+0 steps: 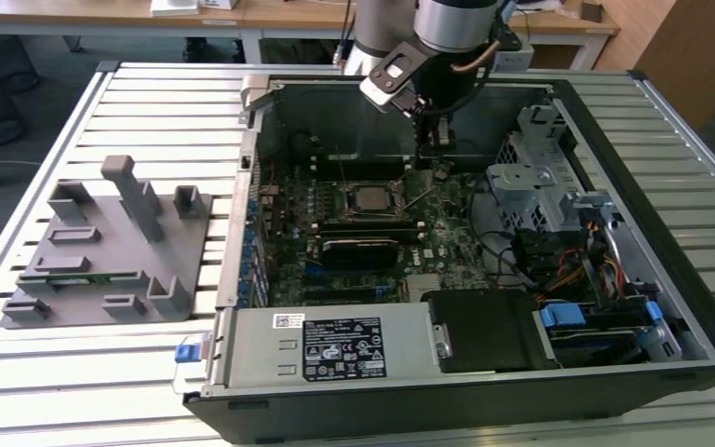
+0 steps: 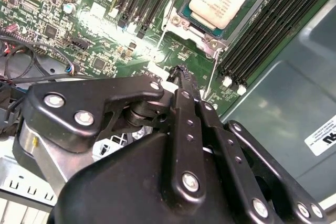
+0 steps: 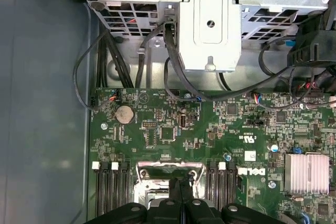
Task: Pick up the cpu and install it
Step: 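Close the cpu cover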
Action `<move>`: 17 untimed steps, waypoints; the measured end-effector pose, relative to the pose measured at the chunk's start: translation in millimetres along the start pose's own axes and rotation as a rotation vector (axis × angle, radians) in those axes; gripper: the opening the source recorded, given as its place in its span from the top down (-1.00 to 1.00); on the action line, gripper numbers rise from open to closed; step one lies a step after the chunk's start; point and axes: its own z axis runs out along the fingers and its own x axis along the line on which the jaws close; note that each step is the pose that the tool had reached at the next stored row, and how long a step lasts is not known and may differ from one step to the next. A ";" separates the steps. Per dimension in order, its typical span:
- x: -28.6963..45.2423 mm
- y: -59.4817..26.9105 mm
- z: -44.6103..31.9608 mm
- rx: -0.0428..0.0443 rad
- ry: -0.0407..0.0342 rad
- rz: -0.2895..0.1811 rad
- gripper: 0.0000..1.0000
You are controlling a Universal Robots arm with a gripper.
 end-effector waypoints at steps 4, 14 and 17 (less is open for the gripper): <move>0.0 1.6 0.2 -0.0001 0.0001 0.000 0.79; 0.0 8.7 0.6 -0.0001 0.0001 0.000 0.79; 0.0 11.2 0.8 -0.0001 0.0002 0.000 0.79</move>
